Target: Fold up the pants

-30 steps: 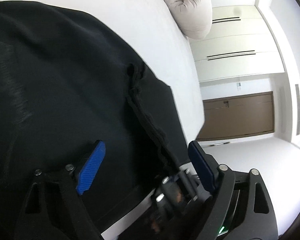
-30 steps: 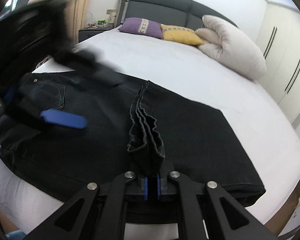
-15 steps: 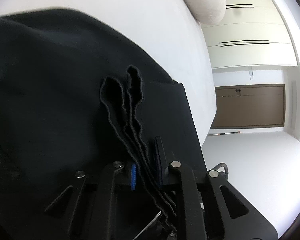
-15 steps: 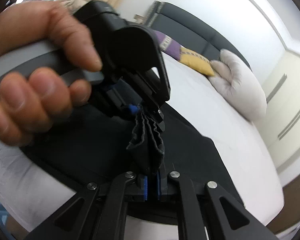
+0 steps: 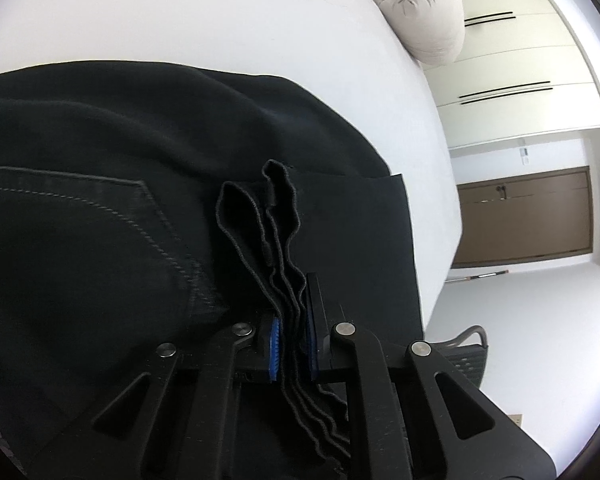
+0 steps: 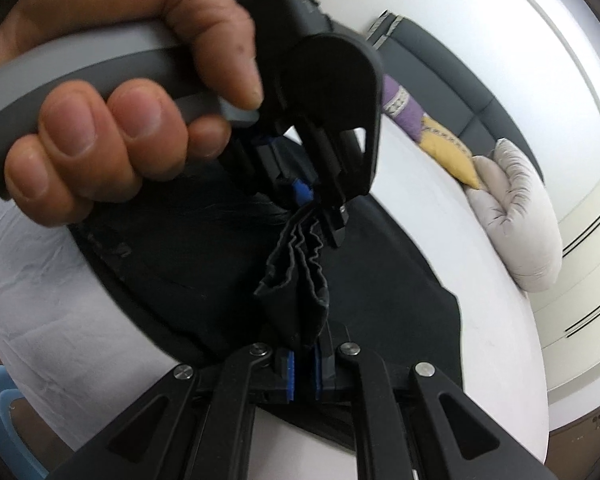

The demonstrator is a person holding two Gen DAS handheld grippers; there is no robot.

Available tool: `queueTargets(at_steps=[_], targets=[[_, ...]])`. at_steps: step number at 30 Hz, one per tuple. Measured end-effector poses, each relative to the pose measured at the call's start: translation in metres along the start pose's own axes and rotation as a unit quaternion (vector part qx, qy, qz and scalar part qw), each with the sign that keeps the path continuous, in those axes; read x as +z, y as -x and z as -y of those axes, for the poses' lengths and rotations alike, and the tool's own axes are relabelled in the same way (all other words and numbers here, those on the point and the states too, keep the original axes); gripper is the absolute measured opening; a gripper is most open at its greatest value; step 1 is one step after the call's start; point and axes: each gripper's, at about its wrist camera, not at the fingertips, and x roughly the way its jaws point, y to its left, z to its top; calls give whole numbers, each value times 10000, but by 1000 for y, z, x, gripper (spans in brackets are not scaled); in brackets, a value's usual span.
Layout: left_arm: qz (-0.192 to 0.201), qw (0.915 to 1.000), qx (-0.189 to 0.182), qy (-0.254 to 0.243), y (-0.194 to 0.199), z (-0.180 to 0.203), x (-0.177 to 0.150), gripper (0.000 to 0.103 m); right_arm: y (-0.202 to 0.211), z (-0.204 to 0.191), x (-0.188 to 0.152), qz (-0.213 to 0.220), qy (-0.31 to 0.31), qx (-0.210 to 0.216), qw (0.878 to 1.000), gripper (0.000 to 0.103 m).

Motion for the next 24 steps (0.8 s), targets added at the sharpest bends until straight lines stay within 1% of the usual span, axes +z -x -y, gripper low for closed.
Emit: queueTargets(at_steps=[1,3,5,8,10,11,12,13,14,15,16,18,19,20,21,22,23,24], targets=[[32,10000,19,-9,-11,6,-1,9,-1,-2,1,-5,22,-1,10000,8],[60,10000,72,-35,-11,9,1,9,-6,1,3,-45,17,45,10000,9],[36,9995,283,-131,-11,5,1,9,-14,0,3,-174,52,140,9997,10],[39,9995,294,-114,-11,-1,-5,10,-15,0,1,-185,35,178,9997,14],[108,9990,393,-156,-9,4,-9,12,-12,1,-1,-157,-30,232,9996,22],[186,9981,548,-197,-3,6,-11,12,-12,11,0,-125,-102,270,9995,31],[265,9968,707,-264,2,11,-13,12,-9,13,-1,-78,-166,338,9993,38],[363,9948,891,-344,9,13,-15,12,-4,17,-4,-13,-250,456,9986,44],[446,9925,1076,-385,17,14,-18,12,0,23,-7,24,-364,577,9977,48],[498,9910,1177,-388,22,16,-20,12,4,28,-11,14,-502,675,9965,55],[588,9891,1289,-408,27,18,-23,12,8,34,-15,14,-628,767,9951,56],[755,9872,1271,-595,33,33,-28,12,18,55,-23,65,-1142,1167,9866,56],[793,9870,1183,-749,33,45,-31,12,21,65,-27,72,-1447,1373,9799,56],[811,9862,1092,-943,35,54,-33,12,22,86,-35,42,-1970,1742,9648,55],[805,9851,1037,-1108,36,61,-36,12,19,106,-41,23,-2338,1988,9517,49],[756,9830,986,-1348,27,73,-39,12,21,115,-50,19,-2722,2224,9362,42],[686,9819,978,-1468,21,79,-41,12,13,143,-63,0,-3274,2559,9096,39],[579,9809,1013,-1556,18,78,-44,12,8,158,-71,3,-3619,2757,8905,33]])
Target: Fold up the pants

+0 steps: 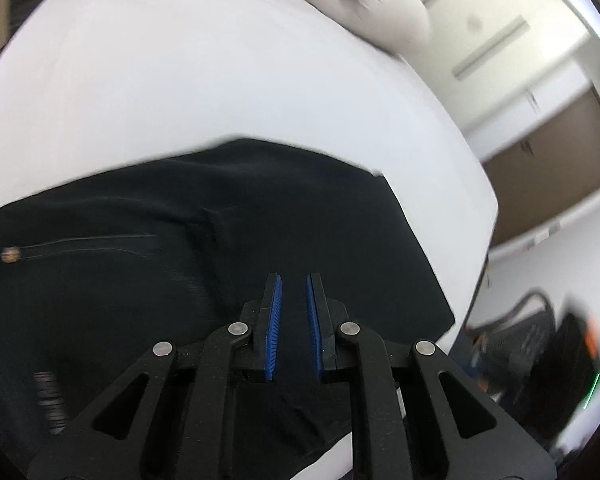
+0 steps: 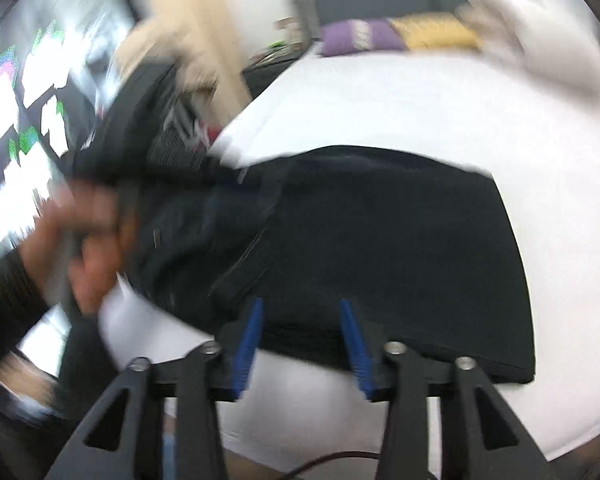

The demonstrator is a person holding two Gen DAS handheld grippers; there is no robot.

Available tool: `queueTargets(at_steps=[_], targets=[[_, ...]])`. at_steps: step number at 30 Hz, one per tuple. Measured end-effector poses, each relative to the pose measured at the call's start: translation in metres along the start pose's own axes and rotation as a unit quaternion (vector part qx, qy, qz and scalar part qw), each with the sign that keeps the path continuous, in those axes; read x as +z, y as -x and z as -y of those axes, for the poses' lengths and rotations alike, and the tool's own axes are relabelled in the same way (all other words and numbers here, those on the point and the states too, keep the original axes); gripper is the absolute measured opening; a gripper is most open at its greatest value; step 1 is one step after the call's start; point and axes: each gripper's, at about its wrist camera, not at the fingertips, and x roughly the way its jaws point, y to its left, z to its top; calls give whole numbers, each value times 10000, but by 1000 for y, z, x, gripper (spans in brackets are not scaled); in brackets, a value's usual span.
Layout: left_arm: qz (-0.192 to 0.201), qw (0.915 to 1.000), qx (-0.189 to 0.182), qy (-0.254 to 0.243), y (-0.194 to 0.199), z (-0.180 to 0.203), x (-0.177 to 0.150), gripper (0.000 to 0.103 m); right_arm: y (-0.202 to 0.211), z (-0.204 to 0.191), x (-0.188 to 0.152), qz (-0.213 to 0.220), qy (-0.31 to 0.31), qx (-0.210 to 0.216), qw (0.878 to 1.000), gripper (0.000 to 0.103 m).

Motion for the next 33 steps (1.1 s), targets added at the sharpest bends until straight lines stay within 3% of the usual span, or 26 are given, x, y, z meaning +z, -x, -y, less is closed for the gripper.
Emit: queueTargets(at_steps=[2,5,8,10,14,17,19,21,29,33], targets=[[-251,9995,121,-142,-19,10,-11,12,13,49,17,163,-821,617,9946,27],[-496,9981,277,-232,-39,9,-35,12,9,107,43,117,-1474,1179,9820,22],[-215,9995,131,-180,-32,1,-52,12,-14,140,65,-78,-1726,1552,9727,22],[-196,9995,115,-217,-32,-1,-54,12,-45,165,86,-300,-2076,1895,9592,22],[-226,9988,229,-382,-32,1,-55,12,-99,191,96,-656,-2499,1986,9454,22],[-187,9993,134,-300,-33,0,-58,12,-122,198,79,-1068,-2683,1814,9401,2],[-167,9996,36,-234,-22,-24,-58,12,-118,198,69,-1032,-2700,1979,9366,2],[-144,9997,2,-216,-37,-8,-59,12,-107,193,58,-1062,-2591,1977,9394,2],[-15,9998,-107,-173,-29,-19,-62,12,-50,163,-2,-1141,-2382,1855,9465,2],[46,9997,-62,-215,-25,-18,-65,12,-54,164,-16,-956,-2561,1780,9453,0]])
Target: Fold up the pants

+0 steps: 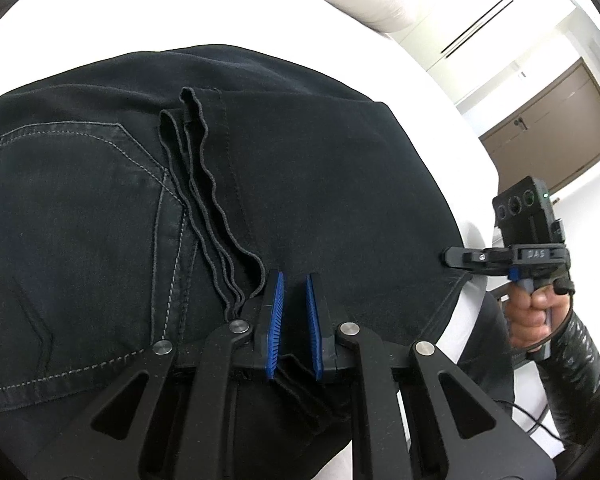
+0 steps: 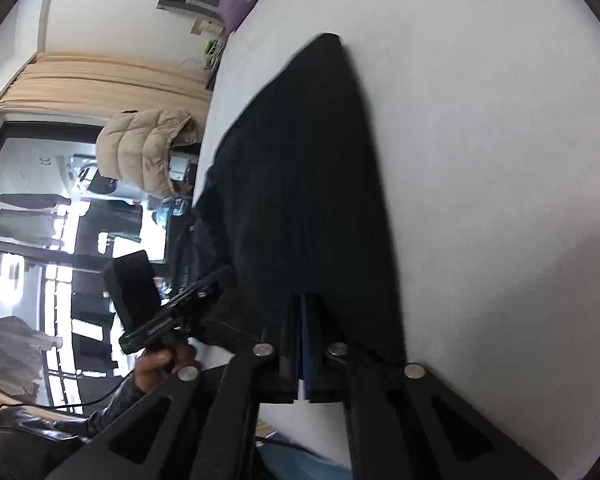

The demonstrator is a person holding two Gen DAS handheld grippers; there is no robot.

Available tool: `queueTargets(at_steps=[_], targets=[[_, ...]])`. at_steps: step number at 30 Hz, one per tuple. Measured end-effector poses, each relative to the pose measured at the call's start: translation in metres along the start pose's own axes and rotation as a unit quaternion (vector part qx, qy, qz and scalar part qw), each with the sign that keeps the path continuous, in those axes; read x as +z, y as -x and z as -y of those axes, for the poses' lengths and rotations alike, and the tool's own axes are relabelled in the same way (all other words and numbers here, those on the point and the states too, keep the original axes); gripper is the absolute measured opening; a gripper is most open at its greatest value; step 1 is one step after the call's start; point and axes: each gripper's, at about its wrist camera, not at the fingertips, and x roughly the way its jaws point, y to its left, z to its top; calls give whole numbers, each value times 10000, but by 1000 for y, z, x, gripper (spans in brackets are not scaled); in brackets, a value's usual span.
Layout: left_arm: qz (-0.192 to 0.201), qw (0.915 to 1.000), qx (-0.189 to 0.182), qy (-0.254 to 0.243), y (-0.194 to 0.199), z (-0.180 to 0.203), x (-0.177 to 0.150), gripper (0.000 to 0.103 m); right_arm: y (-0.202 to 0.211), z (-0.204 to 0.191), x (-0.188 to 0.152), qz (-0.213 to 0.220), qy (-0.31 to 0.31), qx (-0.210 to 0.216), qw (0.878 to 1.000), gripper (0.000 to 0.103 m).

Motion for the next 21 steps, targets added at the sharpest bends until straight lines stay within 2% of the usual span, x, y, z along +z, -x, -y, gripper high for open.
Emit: queueTargets(at_steps=[4,9,11,13,14,15,16,18,19,21], targets=[[153,9998,68,-63,3,3,-7,12,-2,5,-4,197,200,22,9996,0],[478,9978,375,-257,34,21,-21,12,4,-12,-10,491,270,-343,9978,0],[769,9966,203,-230,62,26,-33,12,9,-21,-14,655,290,-428,9965,13],[1115,9935,100,-213,94,28,-47,12,15,-36,-20,919,330,-305,9947,52],[1295,9914,111,-143,113,26,-58,14,18,-43,-23,1087,354,-224,9932,58],[1400,9901,139,-44,126,21,-67,25,19,-50,-26,1211,380,-159,9918,60],[1557,9874,170,212,147,10,-80,53,18,-59,-27,1292,420,-57,9907,60],[1920,9785,200,731,174,-11,-100,88,10,-77,-26,1318,485,159,9900,60],[2171,9695,224,1116,189,-25,-114,90,4,-83,-25,1285,513,249,9901,60],[2302,9537,134,1930,206,-58,-136,90,-11,-100,-20,1156,596,484,9903,59]])
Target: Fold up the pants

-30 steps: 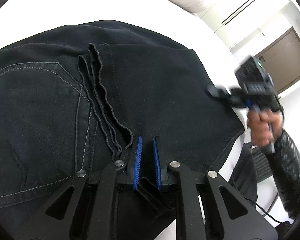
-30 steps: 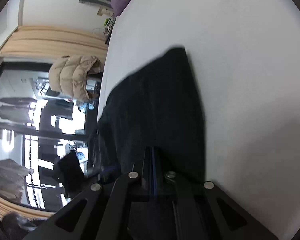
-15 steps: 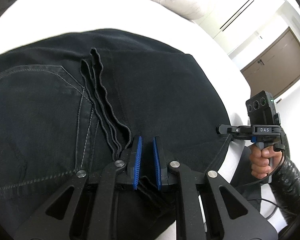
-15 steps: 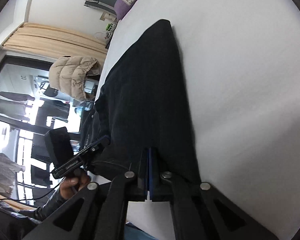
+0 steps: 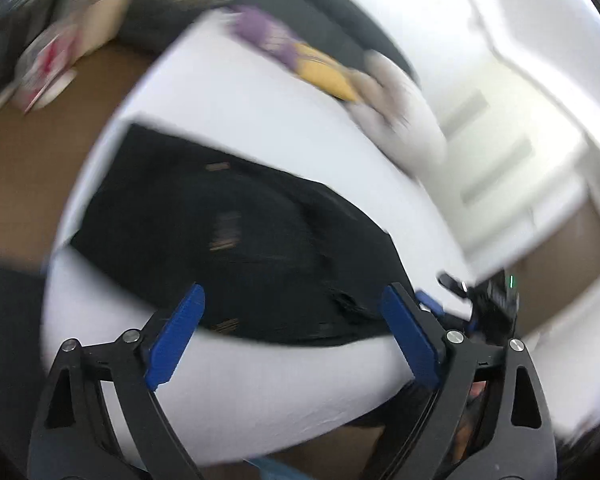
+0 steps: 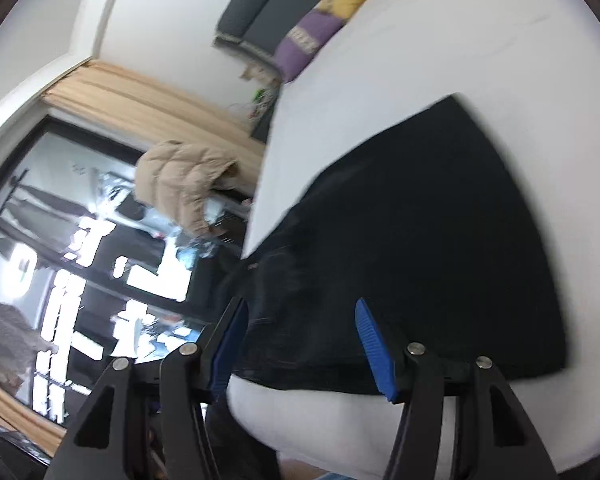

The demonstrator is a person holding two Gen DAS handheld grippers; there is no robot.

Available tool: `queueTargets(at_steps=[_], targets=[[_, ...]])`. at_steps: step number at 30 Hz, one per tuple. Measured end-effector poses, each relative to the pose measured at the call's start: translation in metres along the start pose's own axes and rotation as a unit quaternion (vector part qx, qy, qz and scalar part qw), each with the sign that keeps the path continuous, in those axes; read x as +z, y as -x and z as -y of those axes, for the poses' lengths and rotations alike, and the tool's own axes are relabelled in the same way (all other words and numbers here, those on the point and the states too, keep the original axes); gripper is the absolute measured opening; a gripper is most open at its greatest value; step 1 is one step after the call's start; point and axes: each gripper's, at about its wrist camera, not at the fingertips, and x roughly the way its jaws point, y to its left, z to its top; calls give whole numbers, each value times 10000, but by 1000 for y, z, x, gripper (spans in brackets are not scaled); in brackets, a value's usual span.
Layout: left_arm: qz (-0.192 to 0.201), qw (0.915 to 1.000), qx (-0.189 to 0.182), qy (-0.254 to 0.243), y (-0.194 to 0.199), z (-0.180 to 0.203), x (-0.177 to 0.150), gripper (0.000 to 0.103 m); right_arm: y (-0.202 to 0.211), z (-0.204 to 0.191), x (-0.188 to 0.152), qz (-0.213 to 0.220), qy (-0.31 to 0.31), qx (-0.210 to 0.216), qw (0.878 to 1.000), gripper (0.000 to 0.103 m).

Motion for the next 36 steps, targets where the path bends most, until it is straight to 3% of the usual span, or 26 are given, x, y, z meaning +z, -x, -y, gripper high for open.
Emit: queueTargets(at_steps=[3,6,10,12,15,19,20,24,27,35,36], targets=[[185,9931,9,1160,14,-51,-3,90,-23,-12,4,-164,4,327,9993,50],[178,9755,-403,2155,6,-88,-7,90,-42,-20,7,-313,-49,497,9983,42],[39,9613,-834,2627,-16,-103,-9,90,-51,-23,4,-437,-102,669,9968,40],[70,9586,-885,2705,-24,-106,-8,89,-50,-20,2,-469,-141,728,9961,39],[216,9441,-1162,3076,-36,-123,-12,89,-46,-8,-1,-500,-258,779,9954,35],[344,9367,-1197,3273,-51,-133,-8,78,-52,-11,3,-636,-237,760,9948,33],[340,9364,-1187,3284,-54,-136,-6,74,-56,-14,6,-718,-180,666,9950,32],[207,9331,-1090,3422,-63,-145,-5,28,-77,-26,21,-1088,0,311,9936,25],[223,9349,-1054,3382,-60,-144,-2,18,-102,-33,30,-1500,207,-108,9884,22],[300,9667,-803,2411,-48,-104,27,13,-170,-25,47,-2216,333,-1102,9683,21],[294,9690,-775,2326,-48,-100,30,13,-177,-18,46,-2294,296,-1375,9631,0]])
